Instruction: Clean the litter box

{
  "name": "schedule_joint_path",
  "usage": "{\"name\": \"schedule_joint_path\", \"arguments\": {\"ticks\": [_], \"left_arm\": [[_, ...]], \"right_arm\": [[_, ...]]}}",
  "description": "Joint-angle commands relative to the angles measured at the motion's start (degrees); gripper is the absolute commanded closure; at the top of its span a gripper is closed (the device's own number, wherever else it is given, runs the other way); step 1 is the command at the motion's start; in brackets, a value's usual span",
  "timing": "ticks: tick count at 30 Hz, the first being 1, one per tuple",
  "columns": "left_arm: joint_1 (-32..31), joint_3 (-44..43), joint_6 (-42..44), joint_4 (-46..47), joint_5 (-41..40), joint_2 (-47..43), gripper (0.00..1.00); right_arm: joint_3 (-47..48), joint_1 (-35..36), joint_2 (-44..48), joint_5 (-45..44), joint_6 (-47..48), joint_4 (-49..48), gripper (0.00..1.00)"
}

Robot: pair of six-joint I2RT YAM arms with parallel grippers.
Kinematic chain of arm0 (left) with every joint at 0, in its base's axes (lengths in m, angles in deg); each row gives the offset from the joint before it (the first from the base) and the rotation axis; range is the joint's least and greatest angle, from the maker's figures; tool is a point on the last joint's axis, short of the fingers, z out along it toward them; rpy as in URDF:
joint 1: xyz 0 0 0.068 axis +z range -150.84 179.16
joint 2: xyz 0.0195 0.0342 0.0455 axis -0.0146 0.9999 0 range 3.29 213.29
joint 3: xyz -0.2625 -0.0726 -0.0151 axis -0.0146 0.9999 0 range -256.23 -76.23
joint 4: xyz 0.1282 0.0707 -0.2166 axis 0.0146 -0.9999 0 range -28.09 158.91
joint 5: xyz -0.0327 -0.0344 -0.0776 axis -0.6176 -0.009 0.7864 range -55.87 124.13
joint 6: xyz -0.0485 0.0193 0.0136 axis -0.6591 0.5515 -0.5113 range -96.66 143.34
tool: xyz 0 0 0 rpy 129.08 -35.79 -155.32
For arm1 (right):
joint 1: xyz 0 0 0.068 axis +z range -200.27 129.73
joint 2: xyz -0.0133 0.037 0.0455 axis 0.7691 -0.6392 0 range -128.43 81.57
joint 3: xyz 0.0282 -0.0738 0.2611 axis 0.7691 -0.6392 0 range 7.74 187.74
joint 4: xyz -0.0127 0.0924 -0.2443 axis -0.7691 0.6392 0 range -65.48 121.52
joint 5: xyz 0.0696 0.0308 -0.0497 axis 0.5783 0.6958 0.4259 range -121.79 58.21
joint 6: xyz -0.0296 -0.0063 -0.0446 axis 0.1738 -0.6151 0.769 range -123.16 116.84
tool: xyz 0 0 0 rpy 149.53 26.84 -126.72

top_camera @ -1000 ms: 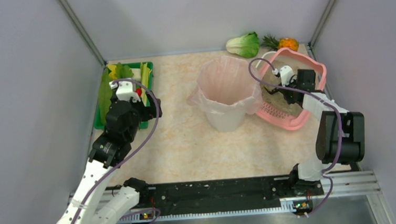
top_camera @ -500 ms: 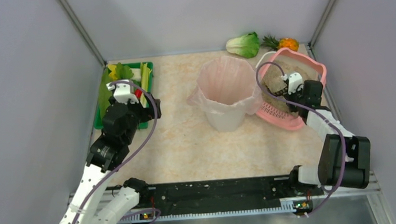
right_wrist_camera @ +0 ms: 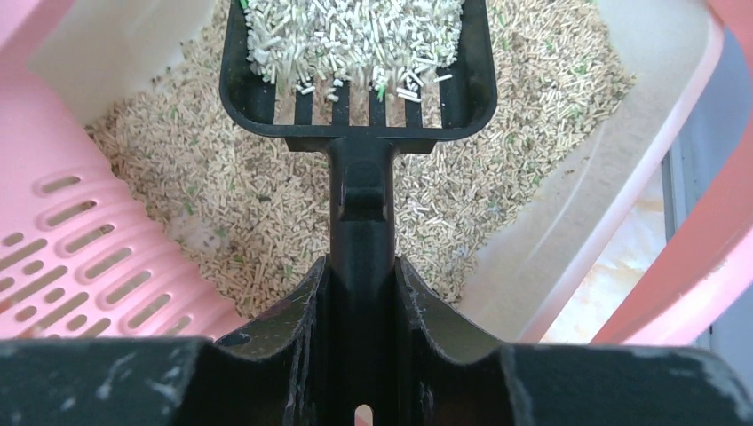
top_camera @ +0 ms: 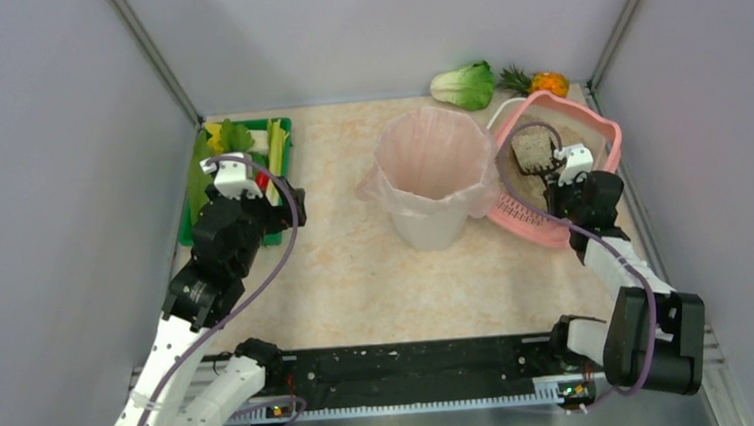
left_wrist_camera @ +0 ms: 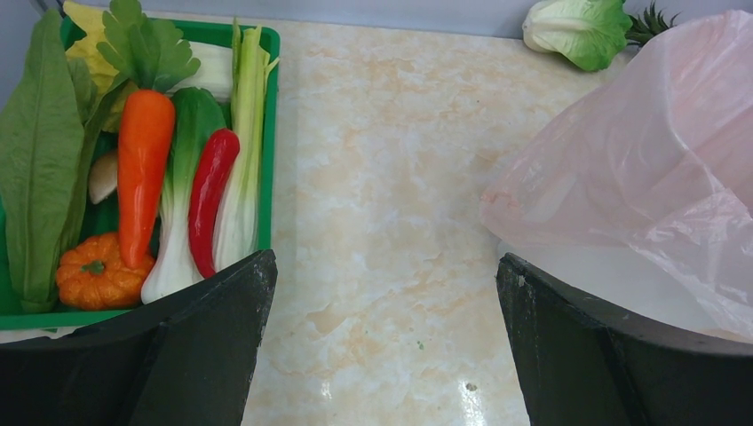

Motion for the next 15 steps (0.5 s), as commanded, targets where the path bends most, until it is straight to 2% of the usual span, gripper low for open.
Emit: {"name": "schedule_joint_path", "arguments": {"ticks": [1, 3, 6, 8, 11, 12, 14, 15], "left_arm": [[-0.1, 0.3, -0.6, 2.4, -0.4, -1.1, 0.01], [-0.1, 0.7, -0.5, 2.7, -0.5, -1.5, 0.01], [-0.1, 0.6, -0.4, 2.8, -0.1, -1.0, 0.01], [-0.1, 0.4, -0.5, 3.0, 0.2, -0.8, 0.01], [-0.1, 0.5, -0.5, 3.2, 0.3, -0.9, 0.01], [-0.1, 0.5, -0.4, 3.1, 0.2, -1.0, 0.01], [-0.1, 0.7, -0.2, 3.1, 0.1, -1.2, 0.01], [-0.1, 0.8, -0.1, 3.0, 0.1, -1.3, 0.01]], "right_arm": [[-1.8, -0.7, 5.5, -0.7, -4.4, -7.6, 1.00], [-2.5, -0.8, 7.0, 2.9, -5.1, -8.9, 1.00], [-1.6, -1.0, 7.4, -2.1, -6.4, -7.7, 1.00], [-2.0, -1.8, 7.3, 2.8, -6.8, -8.2, 1.00], [-2.3, -1.9, 7.8, -3.9, -9.0, -6.9, 1.00], [-2.4, -2.0, 7.6, -3.6, -8.9, -6.4, 1.00], [-1.4, -2.0, 7.3, 3.8, -6.8, -4.6, 1.00], [-0.5, -2.0, 7.3, 3.6, -7.3, -3.3, 1.00]]}}
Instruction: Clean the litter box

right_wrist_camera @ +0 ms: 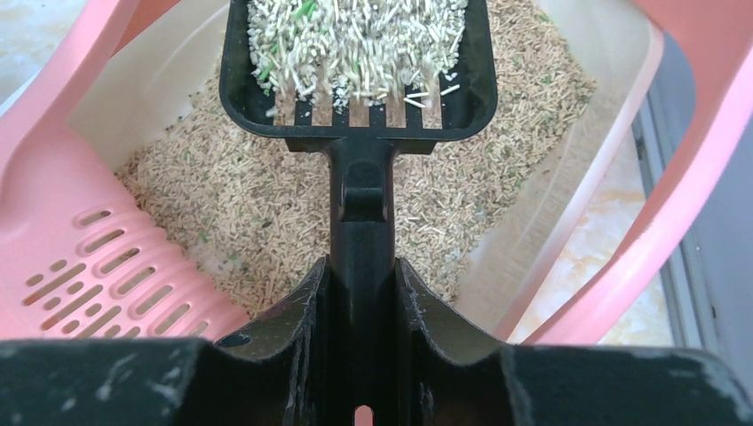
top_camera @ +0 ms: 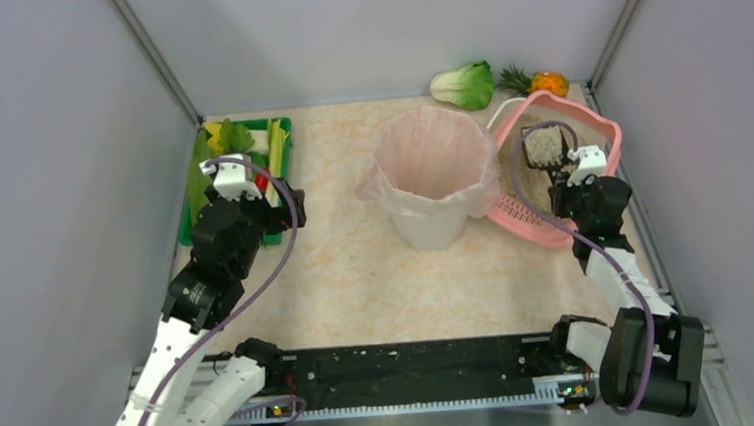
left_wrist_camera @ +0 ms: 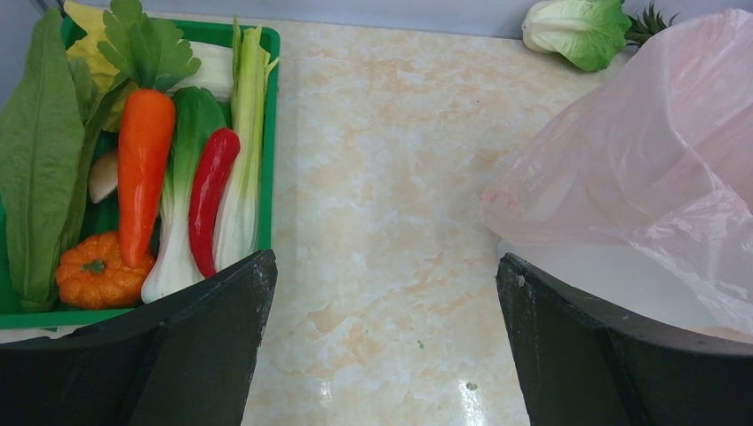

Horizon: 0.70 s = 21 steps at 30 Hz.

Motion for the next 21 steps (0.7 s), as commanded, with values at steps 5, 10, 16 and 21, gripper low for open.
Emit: {"name": "schedule_joint_path", "arguments": {"ticks": [5, 10, 16, 21], "left_arm": [[-0.1, 0.5, -0.3, 3.0, 0.5, -0.8, 0.01], [-0.1, 0.6, -0.4, 3.2, 0.7, -0.9, 0.01], [-0.1, 0.8, -0.5, 3.3, 0.7, -1.0, 0.01], [-0.1, 1.1, -0.6, 3.7, 0.7, -0.9, 0.01]], "right_arm": [[2.3, -1.0, 1.8, 6.4, -0.3, -0.8, 1.00], [3.0, -1.2, 1.5, 5.5, -1.2, 1.4, 1.00], [4.5, -1.4, 2.3, 4.7, -0.5, 3.9, 1.00], [5.5, -1.3, 3.0, 2.7, -0.9, 5.5, 1.00]]}}
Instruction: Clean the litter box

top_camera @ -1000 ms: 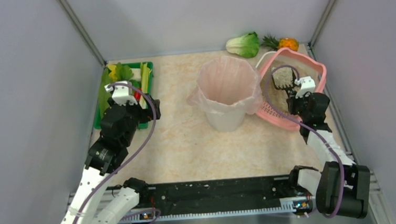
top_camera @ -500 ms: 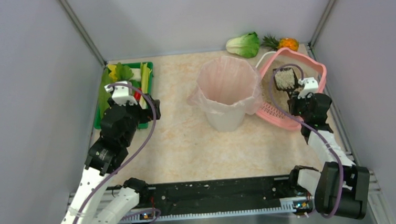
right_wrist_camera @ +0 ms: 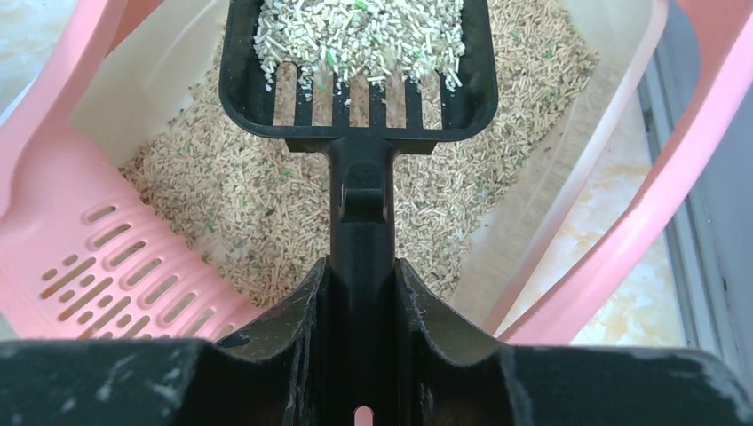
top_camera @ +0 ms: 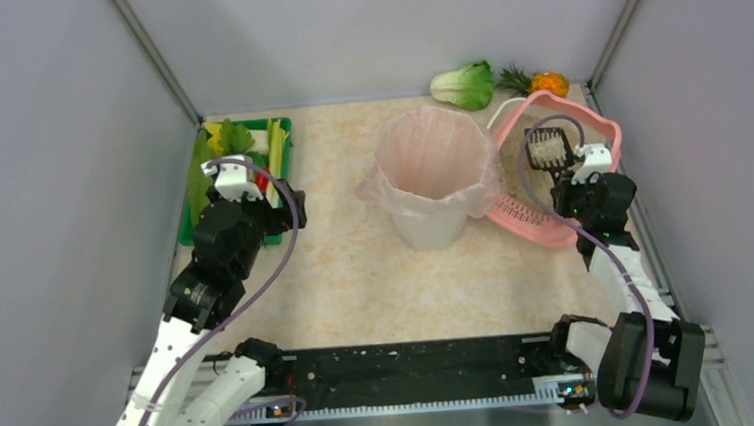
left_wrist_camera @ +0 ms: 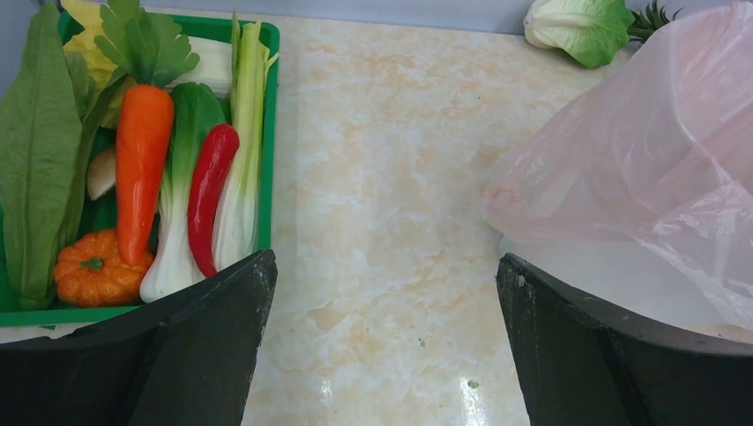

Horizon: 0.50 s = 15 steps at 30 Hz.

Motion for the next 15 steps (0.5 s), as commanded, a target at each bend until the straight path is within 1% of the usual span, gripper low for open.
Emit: {"name": "schedule_joint_path", "arguments": {"ticks": [1, 2, 3, 4, 5, 7, 8, 9, 10, 11, 12, 13, 15], "left_arm": [[-0.1, 0.5, -0.6, 3.6, 0.7, -0.8, 0.01], [-0.1, 0.5, -0.6, 3.6, 0.7, -0.8, 0.01], [-0.1, 0.6, -0.6, 3.5, 0.7, -0.8, 0.01], [-0.1, 0.6, -0.7, 3.6, 0.6, -0.8, 0.01], [-0.1, 0.7, -0.6, 3.7, 0.6, -0.9, 0.01], [-0.1, 0.6, -0.5, 3.7, 0.7, -1.0, 0.01], [-0.1, 0.6, -0.5, 3.6, 0.6, -1.0, 0.01], [-0.1, 0.6, -0.4, 3.5, 0.4, -1.0, 0.01], [-0.1, 0.7, -0.5, 3.6, 0.3, -1.1, 0.01], [-0.1, 0.8, -0.5, 3.7, 0.4, -1.2, 0.01], [-0.1, 0.8, -0.5, 3.6, 0.5, -1.2, 0.01], [-0.1, 0.8, -0.5, 3.5, 0.5, -1.2, 0.01], [-0.1, 1.0, -0.5, 3.6, 0.4, -1.3, 0.01]], "right_arm": [[3.6, -0.3, 2.2, 6.3, 2.0, -1.4, 1.00], [4.0, -0.2, 2.4, 5.9, 1.8, -0.8, 1.00], [4.2, -0.3, 2.4, 1.4, -0.2, -0.3, 1.00], [4.0, -0.3, 2.2, -3.3, -0.3, 0.1, 1.00], [4.0, -0.4, 1.9, -2.7, 1.0, 0.6, 1.00], [4.6, -0.3, 1.5, 6.8, 3.8, 1.5, 1.00], [4.5, -0.3, 1.6, 4.2, 2.1, 1.4, 1.00], [4.1, -0.3, 1.7, -2.0, 0.5, 1.2, 1.00], [3.7, -0.4, 1.8, -4.2, 0.6, 1.1, 1.00], [3.7, -0.4, 1.9, -0.6, 2.6, 1.1, 1.00], [4.0, -0.3, 1.9, 5.5, 4.3, 1.3, 1.00], [4.3, -0.3, 2.2, 7.0, 4.1, 1.3, 1.00], [3.8, -0.3, 2.8, -3.3, 1.0, 0.6, 1.00]]}}
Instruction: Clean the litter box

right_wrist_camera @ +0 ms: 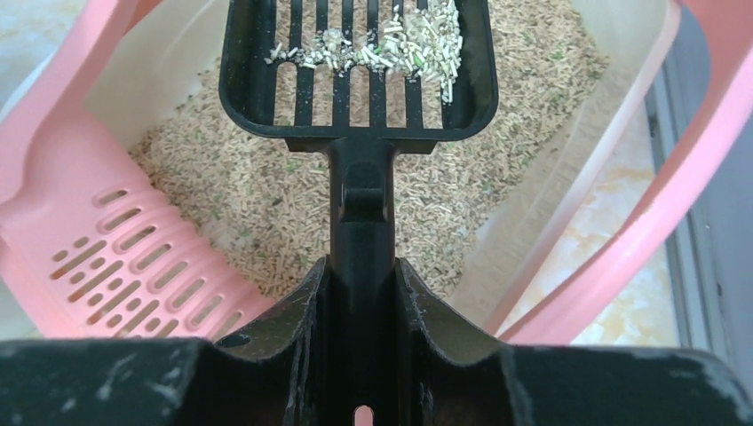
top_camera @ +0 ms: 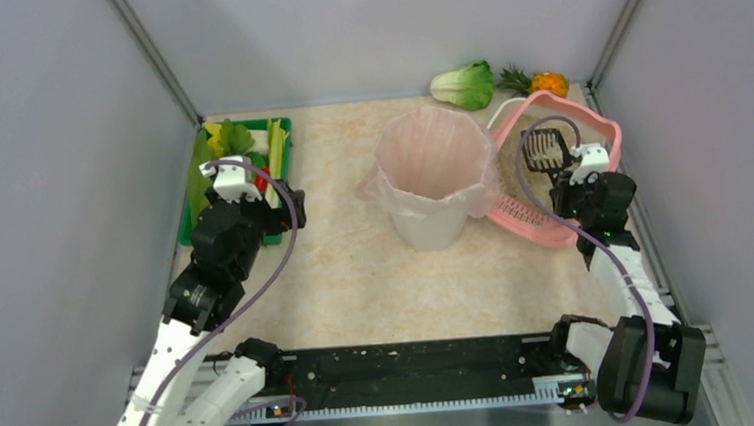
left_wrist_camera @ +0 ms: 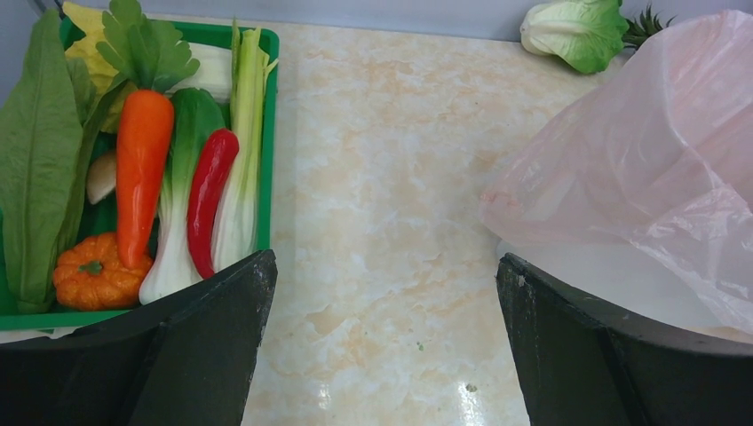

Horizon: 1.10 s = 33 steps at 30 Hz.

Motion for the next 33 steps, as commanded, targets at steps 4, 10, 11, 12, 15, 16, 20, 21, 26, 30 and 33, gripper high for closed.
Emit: {"name": "schedule_joint_path", "arguments": {"ticks": [4, 10, 11, 12, 15, 16, 20, 21, 26, 30, 33], "left_arm": [[-0.1, 1.0, -0.6, 3.6, 0.5, -0.9, 0.01], [-0.1, 1.9, -0.5, 4.0, 0.3, -1.2, 0.01], [-0.1, 2.0, -0.5, 4.0, 0.1, -1.3, 0.01], [-0.1, 2.3, -0.6, 4.2, 0.1, -1.4, 0.01], [-0.1, 2.5, -0.3, 4.6, 0.3, -1.5, 0.01], [-0.1, 2.6, -0.2, 4.6, 0.2, -1.5, 0.01], [-0.1, 2.7, 0.1, 5.0, 0.2, -1.5, 0.01], [-0.1, 2.7, 0.1, 5.0, 0.0, -1.4, 0.01], [-0.1, 2.7, 0.1, 5.5, -0.1, -1.3, 0.01], [-0.1, 3.0, 0.0, 6.0, 0.1, -1.4, 0.01], [-0.1, 2.8, 0.0, 5.9, -0.2, -1.3, 0.01]], "right_arm": [[3.7, -0.1, 1.7, 2.5, 3.0, -0.1, 1.00], [4.9, 0.0, 2.3, -1.4, 3.7, 2.6, 1.00], [4.8, 0.0, 2.5, -4.1, 3.1, 2.5, 1.00], [4.7, 0.1, 2.7, -3.7, 3.4, 2.5, 1.00], [5.7, 0.2, 2.8, -2.6, 4.6, 4.4, 1.00], [5.8, 0.1, 2.8, -6.4, 3.8, 4.5, 1.00], [7.5, 0.3, 2.6, 0.2, 6.4, 6.7, 1.00], [7.7, 0.3, 2.8, -2.4, 5.8, 7.1, 1.00], [9.4, 0.4, 3.4, -4.1, 8.4, 9.9, 1.00], [10.2, 0.5, 3.1, 1.1, 9.6, 11.0, 1.00], [10.3, 0.8, 3.0, -9.0, 6.5, 11.0, 1.00]]}}
